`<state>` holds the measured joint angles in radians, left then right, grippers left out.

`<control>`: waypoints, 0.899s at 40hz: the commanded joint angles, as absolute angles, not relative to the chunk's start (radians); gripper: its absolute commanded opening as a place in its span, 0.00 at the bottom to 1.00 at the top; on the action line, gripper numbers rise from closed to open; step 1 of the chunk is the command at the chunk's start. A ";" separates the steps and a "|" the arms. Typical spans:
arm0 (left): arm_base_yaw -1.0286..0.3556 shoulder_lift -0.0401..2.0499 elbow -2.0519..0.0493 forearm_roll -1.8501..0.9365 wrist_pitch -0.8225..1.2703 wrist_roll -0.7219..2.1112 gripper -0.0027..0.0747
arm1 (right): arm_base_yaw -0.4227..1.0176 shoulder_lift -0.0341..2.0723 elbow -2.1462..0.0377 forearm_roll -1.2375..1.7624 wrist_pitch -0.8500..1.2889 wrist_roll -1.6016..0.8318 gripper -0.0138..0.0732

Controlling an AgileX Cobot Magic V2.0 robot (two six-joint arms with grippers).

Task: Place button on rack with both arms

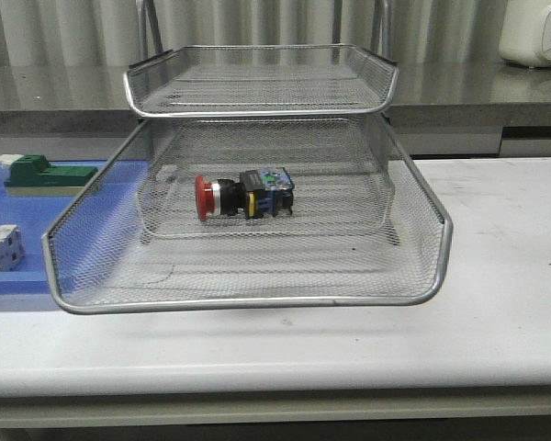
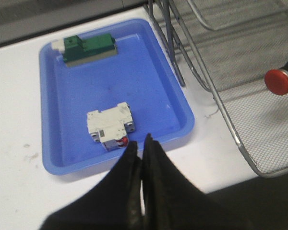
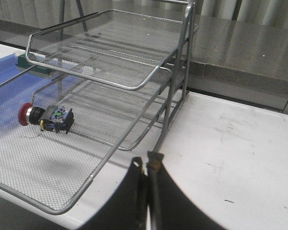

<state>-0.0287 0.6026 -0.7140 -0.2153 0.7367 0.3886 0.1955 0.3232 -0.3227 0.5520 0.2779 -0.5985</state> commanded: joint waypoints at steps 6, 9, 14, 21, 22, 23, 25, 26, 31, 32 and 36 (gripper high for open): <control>-0.021 0.310 -0.552 -0.242 0.559 0.379 0.01 | 0.198 0.328 -0.350 0.564 0.219 -0.598 0.09; -0.021 0.216 -0.503 -0.246 0.534 0.379 0.01 | 0.198 0.328 -0.350 0.564 0.219 -0.598 0.09; -0.021 0.099 -0.440 -0.246 0.508 0.379 0.01 | 0.198 0.328 -0.350 0.564 0.219 -0.598 0.09; -0.021 0.043 -0.416 -0.246 0.497 0.379 0.01 | 0.198 0.328 -0.350 0.564 0.219 -0.598 0.09; -0.021 0.043 -0.416 -0.246 0.496 0.379 0.01 | 0.198 0.328 -0.350 0.564 0.219 -0.598 0.09; -0.021 0.043 -0.415 -0.246 0.496 0.379 0.01 | 0.198 0.328 -0.350 0.564 0.219 -0.598 0.09; -0.021 0.043 -0.415 -0.246 0.496 0.379 0.01 | 0.198 0.328 -0.350 0.564 0.219 -0.598 0.09; -0.021 0.043 -0.415 -0.246 0.496 0.379 0.01 | 0.198 0.328 -0.350 0.564 0.219 -0.598 0.09; -0.021 0.043 -0.413 -0.246 0.496 0.379 0.01 | 0.198 0.328 -0.350 0.564 0.219 -0.598 0.09; -0.021 0.043 -0.411 -0.246 0.496 0.379 0.01 | 0.198 0.328 -0.350 0.564 0.219 -0.598 0.09; -0.021 0.043 -0.409 -0.246 0.496 0.379 0.01 | 0.198 0.328 -0.350 0.564 0.219 -0.598 0.09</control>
<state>-0.0238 0.0293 -0.3854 -0.2258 0.5813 0.3886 0.1955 0.3232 -0.3227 0.5520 0.2779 -0.5985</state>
